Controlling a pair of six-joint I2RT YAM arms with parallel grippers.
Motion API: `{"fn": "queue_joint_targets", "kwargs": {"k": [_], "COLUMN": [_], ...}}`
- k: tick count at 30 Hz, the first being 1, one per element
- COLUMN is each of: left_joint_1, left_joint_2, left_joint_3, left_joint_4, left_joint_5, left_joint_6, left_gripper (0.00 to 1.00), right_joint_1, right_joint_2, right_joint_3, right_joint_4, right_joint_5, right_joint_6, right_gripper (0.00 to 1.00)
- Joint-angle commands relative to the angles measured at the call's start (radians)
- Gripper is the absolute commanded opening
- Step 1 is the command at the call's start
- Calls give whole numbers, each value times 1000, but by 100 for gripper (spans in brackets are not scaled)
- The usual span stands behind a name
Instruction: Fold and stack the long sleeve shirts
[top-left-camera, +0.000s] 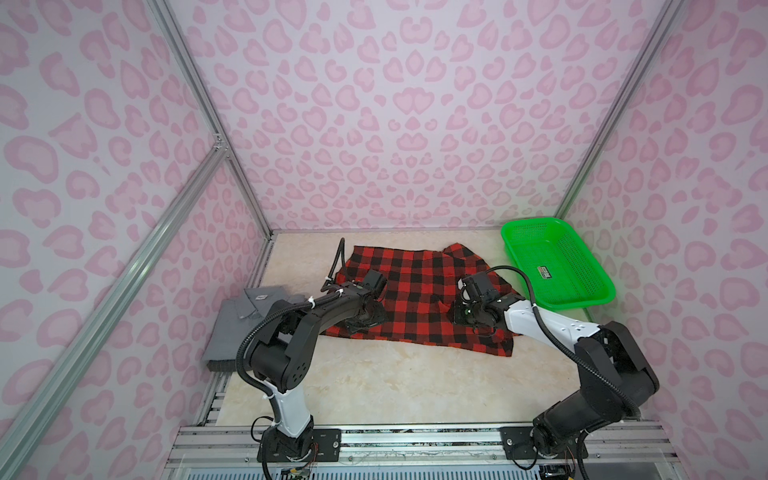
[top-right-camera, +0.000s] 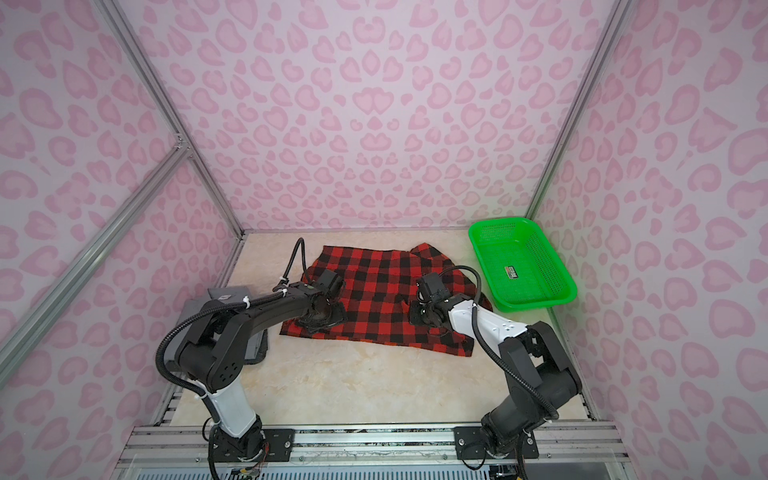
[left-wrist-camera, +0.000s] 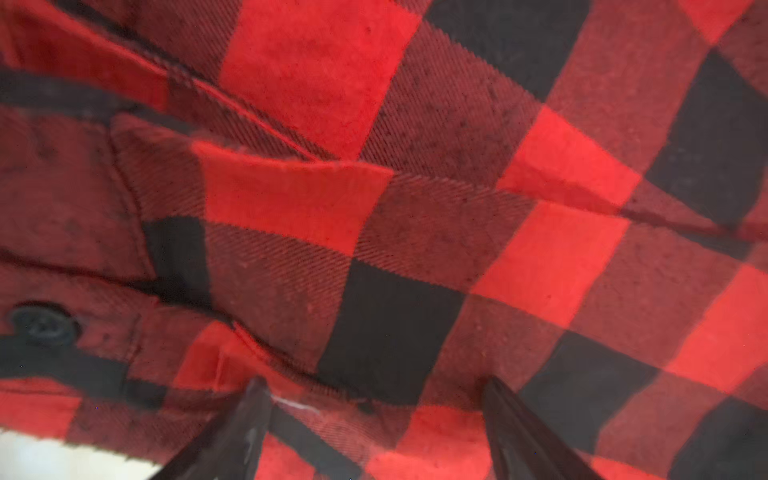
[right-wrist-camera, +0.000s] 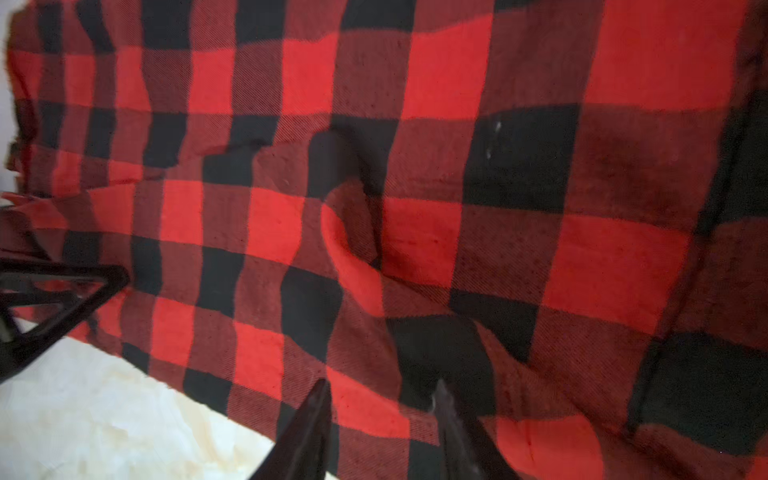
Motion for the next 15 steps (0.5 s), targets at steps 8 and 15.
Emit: {"fn": "queue_joint_targets", "kwargs": {"k": [8,15], "left_joint_1": [-53,-71], "left_joint_2": [-175,-364], "left_joint_3": [-232,-327], "left_joint_4": [-24,-73], "left_joint_5": [10,0], "left_joint_6": [-88,-118], "left_gripper": [82,83], "right_joint_1": [107,166], "right_joint_2": [-33,-180], "right_joint_3": [-159,-277], "right_joint_4": [42,18], "right_joint_5": [83,86], "right_joint_6": [66,114], "right_gripper": [43,43]}}
